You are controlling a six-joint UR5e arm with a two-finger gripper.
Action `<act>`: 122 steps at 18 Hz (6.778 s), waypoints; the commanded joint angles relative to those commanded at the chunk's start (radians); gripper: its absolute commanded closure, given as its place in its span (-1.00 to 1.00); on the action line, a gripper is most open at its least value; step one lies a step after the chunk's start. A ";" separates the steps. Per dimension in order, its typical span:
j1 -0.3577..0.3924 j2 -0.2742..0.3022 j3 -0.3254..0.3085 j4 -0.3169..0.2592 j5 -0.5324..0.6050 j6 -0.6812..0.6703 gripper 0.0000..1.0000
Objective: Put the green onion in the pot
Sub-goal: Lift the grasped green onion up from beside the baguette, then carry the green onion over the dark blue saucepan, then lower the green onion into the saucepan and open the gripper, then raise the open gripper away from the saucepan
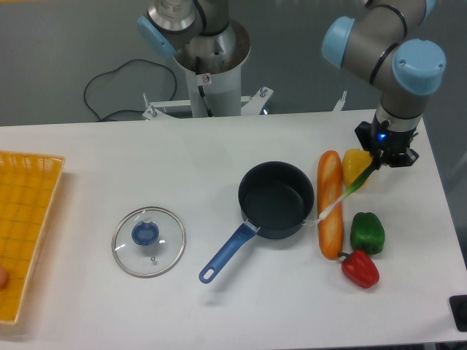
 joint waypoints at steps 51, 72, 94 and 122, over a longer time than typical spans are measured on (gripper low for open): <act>-0.257 0.052 -0.195 0.006 0.409 -0.092 0.61; -0.330 0.008 -0.178 0.000 0.498 -0.224 0.58; -0.361 -0.014 -0.180 0.000 0.523 -0.275 0.26; -0.264 0.054 -0.042 0.003 0.178 -0.265 -1.00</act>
